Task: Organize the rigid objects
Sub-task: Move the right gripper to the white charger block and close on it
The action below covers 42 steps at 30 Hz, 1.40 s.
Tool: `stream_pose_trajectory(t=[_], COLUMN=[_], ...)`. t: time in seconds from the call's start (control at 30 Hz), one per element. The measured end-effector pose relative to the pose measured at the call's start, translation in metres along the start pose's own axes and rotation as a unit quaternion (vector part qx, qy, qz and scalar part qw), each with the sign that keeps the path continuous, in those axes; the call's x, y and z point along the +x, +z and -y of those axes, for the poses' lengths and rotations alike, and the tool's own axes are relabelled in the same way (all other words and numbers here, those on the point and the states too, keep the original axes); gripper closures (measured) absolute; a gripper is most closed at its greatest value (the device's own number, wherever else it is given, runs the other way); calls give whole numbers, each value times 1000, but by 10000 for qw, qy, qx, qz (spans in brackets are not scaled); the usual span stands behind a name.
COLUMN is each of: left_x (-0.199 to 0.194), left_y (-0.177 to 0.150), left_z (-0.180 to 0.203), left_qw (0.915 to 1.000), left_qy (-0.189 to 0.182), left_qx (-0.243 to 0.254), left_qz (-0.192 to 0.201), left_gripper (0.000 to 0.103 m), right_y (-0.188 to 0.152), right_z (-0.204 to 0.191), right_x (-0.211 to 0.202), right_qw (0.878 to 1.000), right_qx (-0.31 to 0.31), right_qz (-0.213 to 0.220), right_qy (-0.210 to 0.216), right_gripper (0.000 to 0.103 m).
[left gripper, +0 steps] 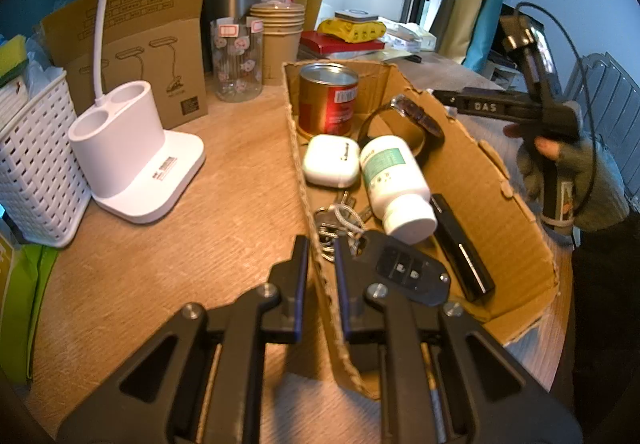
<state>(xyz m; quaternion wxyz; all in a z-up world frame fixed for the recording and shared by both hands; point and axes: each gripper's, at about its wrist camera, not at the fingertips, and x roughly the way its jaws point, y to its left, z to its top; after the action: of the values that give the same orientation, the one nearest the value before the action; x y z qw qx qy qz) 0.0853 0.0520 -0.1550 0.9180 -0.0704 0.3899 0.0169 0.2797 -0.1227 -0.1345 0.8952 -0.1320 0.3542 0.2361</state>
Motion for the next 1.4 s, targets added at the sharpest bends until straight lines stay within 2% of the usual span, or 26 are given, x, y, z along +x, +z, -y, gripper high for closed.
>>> stream_pose_trajectory(t=[0.27,0.67,0.77,0.87,1.0,1.13,1.23,1.27,1.4], left_x=[0,0,0,0,0,0,0,0,0], left_y=[0,0,0,0,0,0,0,0,0], left_z=[0,0,0,0,0,0,0,0,0], left_qw=[10000,10000,10000,10000,10000,10000,10000,10000,10000], left_qy=[0,0,-1,-1,1,4,5,3,0], left_qx=[-2,-3,-2,-2,-3,-2,-1,-3,-5], left_qz=[-1,-1,-1,-3,-2,-1,0,-1,-1], left_gripper=[89,89,89,89,89,89,89,89,89], right_y=[2,8,7,3,-9,-10,-2,0,4], right_z=[4,0,1,-2,-14,-21,-10,-7,2], right_x=[19,28,27,25,13,4,7,10,24], right_qw=[9997,9996,9995,9990,9981,9983,9990,9990,9970], right_qx=[1,-175,-160,-174,-301,-484,-437,-445,-675], right_qz=[-212,-231,-279,-381,-434,-250,-81,-79,-249], right_qy=[108,56,60,167,309,226,-36,-22,269], right_gripper=[34,34,34,41,42,42,37,31,29])
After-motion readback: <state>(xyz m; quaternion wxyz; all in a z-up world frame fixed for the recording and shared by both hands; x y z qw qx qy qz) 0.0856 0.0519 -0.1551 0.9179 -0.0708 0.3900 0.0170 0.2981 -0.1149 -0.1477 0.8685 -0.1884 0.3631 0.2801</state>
